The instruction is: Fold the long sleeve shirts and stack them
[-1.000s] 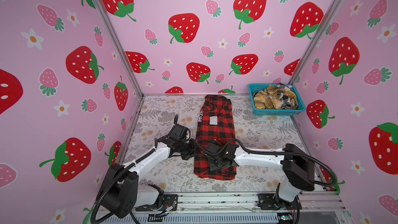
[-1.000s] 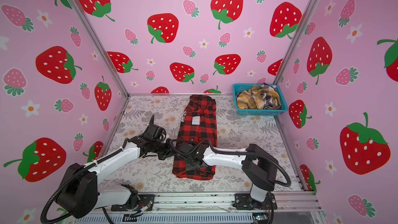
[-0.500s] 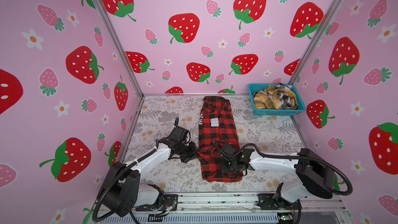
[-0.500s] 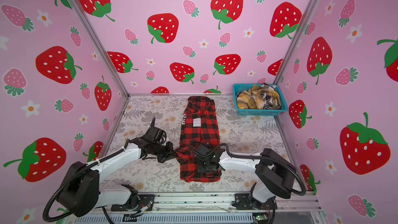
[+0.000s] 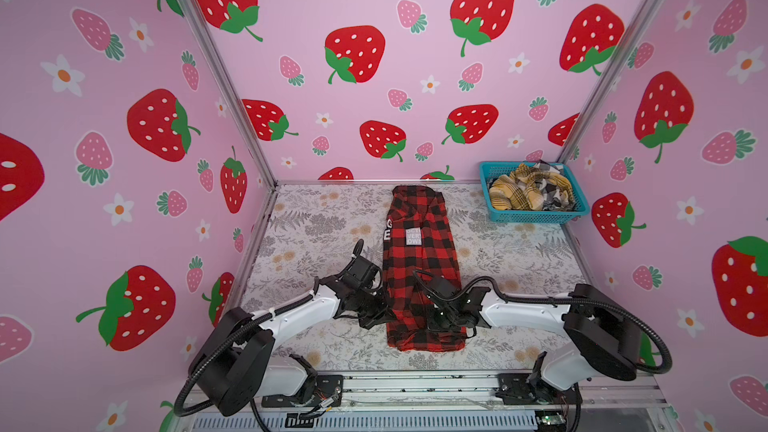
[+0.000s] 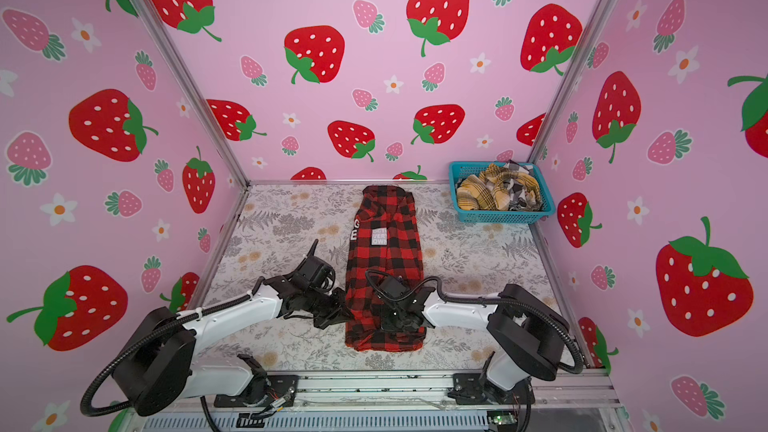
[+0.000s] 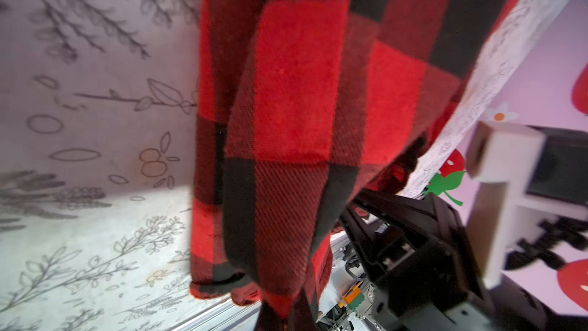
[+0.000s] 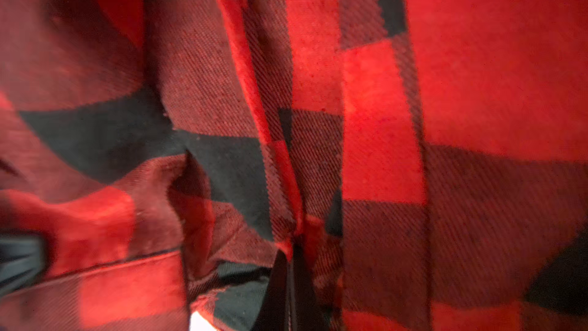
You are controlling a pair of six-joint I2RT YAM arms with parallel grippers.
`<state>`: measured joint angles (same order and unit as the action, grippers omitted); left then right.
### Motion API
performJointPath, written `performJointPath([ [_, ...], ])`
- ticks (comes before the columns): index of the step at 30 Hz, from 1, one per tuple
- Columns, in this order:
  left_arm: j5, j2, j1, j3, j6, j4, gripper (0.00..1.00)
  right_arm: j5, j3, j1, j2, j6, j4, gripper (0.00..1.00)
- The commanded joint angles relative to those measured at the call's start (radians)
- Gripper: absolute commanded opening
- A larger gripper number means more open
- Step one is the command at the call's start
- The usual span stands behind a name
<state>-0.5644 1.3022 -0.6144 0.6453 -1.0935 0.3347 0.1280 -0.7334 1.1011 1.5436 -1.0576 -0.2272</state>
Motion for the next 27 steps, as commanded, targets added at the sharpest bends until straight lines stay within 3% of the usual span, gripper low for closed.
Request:
performJointPath([
  [1, -0.024, -0.032, -0.011, 0.005, -0.079, -0.005, 0.00, 0.007, 0.019, -0.003, 0.005, -0.009, 0.009, 0.00],
  [5, -0.066, -0.041, -0.020, -0.080, -0.205, -0.167, 0.00, 0.005, 0.028, -0.003, -0.006, -0.012, 0.017, 0.00],
  [8, -0.088, -0.003, -0.027, -0.116, -0.232, -0.218, 0.00, 0.005, 0.035, -0.003, -0.013, -0.016, 0.023, 0.00],
  [10, -0.122, 0.027, -0.028, -0.182, -0.309, -0.359, 0.00, 0.005, 0.034, -0.003, -0.011, -0.013, 0.023, 0.00],
  [12, -0.117, 0.053, -0.028, -0.174, -0.269, -0.318, 0.00, 0.005, 0.028, -0.003, -0.017, -0.011, 0.016, 0.00],
  [14, -0.082, 0.068, -0.029, -0.142, -0.187, -0.205, 0.00, -0.021, 0.015, -0.003, -0.041, -0.011, -0.015, 0.16],
  [15, -0.079, 0.075, -0.029, -0.143, -0.175, -0.191, 0.00, -0.042, 0.005, -0.001, -0.065, -0.014, -0.038, 0.28],
  [18, -0.080, 0.095, -0.024, -0.153, -0.172, -0.206, 0.00, -0.120, -0.040, 0.013, -0.155, -0.026, -0.134, 0.50],
  [22, -0.080, 0.110, -0.024, -0.149, -0.169, -0.218, 0.00, -0.127, -0.088, 0.032, -0.194, -0.010, -0.169, 0.60],
  [27, -0.076, 0.109, -0.024, -0.139, -0.156, -0.206, 0.00, -0.073, -0.117, 0.080, -0.117, 0.007, -0.122, 0.58],
])
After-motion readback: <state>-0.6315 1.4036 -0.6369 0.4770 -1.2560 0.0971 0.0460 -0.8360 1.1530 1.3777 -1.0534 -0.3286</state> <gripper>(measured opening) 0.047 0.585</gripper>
